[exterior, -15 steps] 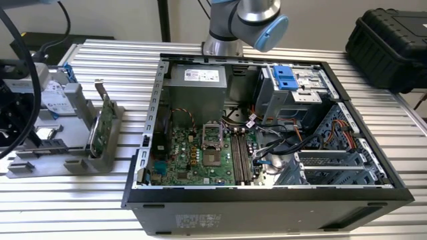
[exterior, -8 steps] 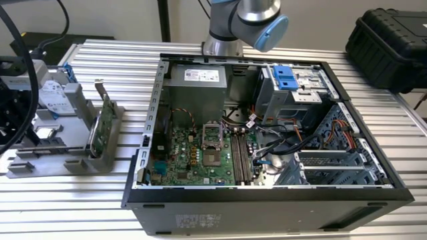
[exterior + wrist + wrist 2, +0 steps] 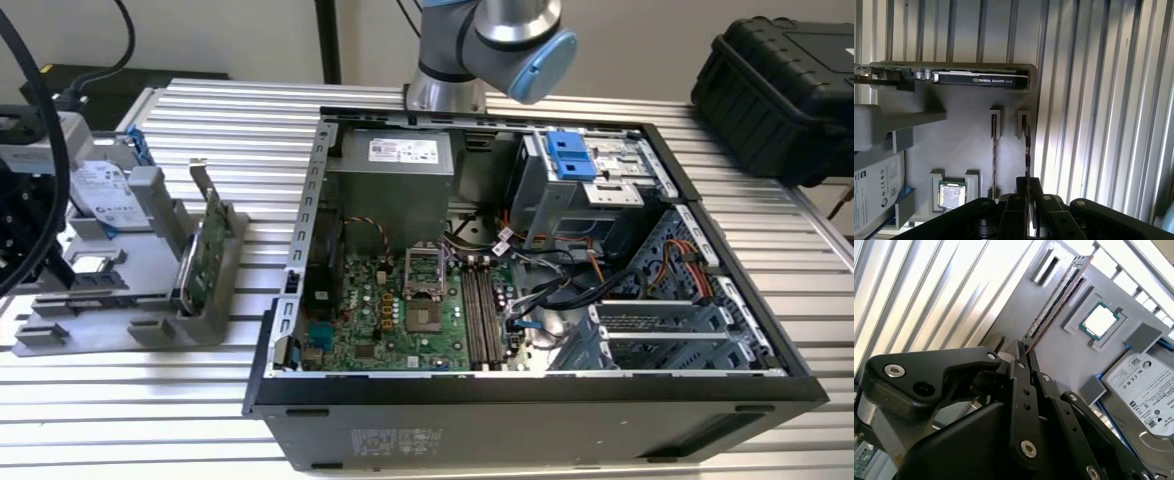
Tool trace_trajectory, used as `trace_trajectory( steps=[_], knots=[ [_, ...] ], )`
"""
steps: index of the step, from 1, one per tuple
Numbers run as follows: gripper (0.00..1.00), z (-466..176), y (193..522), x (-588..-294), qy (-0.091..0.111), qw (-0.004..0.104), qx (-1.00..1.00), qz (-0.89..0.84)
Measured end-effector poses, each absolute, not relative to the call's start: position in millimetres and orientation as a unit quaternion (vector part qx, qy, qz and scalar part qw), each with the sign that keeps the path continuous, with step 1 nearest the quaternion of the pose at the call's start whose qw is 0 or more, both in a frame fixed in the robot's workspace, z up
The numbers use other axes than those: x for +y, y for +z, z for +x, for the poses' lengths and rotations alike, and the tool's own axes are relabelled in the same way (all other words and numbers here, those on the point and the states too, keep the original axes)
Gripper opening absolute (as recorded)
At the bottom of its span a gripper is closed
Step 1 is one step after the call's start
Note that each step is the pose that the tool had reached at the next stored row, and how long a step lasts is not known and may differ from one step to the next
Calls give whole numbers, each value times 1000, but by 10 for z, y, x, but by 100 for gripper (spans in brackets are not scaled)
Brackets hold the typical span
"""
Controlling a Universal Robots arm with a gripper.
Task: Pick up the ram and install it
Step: 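Pick up the ram and move it above insertion slot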
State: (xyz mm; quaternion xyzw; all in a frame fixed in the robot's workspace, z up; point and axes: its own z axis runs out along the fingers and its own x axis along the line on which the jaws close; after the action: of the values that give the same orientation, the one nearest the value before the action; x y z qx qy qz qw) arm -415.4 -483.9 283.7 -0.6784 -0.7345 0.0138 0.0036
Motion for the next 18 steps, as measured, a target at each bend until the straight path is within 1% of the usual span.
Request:
trace_trajectory(
  steps=[18],
  knots=[
    [0, -4165, 2953, -4839, 14, 4, -735, -678]
  ],
)
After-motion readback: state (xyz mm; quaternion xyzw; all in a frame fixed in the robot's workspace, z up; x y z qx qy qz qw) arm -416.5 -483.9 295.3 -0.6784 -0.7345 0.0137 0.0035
